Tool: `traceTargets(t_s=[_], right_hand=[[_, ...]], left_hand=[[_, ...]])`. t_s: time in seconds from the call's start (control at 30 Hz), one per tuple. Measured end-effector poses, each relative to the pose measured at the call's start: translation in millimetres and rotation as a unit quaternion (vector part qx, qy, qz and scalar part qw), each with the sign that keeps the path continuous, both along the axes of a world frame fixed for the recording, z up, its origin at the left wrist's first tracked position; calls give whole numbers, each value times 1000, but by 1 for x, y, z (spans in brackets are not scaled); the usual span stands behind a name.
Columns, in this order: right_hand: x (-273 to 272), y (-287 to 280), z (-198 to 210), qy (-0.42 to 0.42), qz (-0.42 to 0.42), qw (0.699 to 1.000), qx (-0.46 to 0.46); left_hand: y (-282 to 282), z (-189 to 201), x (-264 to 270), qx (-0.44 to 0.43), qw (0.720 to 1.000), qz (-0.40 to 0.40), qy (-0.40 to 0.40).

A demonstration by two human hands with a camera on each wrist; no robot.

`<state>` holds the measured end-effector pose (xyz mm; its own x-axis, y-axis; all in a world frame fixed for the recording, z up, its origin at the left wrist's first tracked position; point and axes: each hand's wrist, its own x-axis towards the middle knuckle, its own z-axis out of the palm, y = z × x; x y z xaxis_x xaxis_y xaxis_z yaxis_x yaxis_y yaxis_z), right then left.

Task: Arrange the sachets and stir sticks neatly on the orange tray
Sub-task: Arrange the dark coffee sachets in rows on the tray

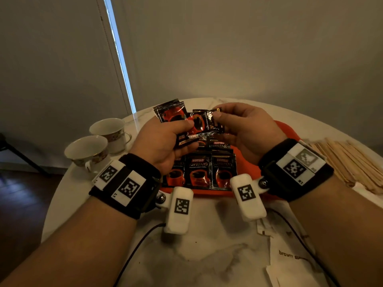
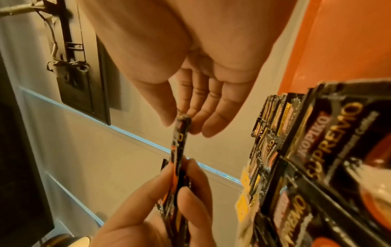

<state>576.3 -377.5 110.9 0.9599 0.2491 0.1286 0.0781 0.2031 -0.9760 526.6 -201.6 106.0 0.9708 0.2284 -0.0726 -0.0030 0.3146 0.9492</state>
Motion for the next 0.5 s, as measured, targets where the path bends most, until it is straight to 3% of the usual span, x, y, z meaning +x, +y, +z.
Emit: traceTargets(t_s=[0.1,0.17,0.3,0.5], right_hand=[[5,-4,1,1,-2,1000,1],[16,-11,1,15,-55,998,11],[36,-28,-9,61,-175,980,-67],[38,-34,-12,112,-125,979,-115]], left_hand=[[-1,-1,1,-14,1000,0,7],[0,-2,2,-20,1000,3,20],[7,-1,4,-32,999,21,35],[10,2,3,-61,997,38,26]])
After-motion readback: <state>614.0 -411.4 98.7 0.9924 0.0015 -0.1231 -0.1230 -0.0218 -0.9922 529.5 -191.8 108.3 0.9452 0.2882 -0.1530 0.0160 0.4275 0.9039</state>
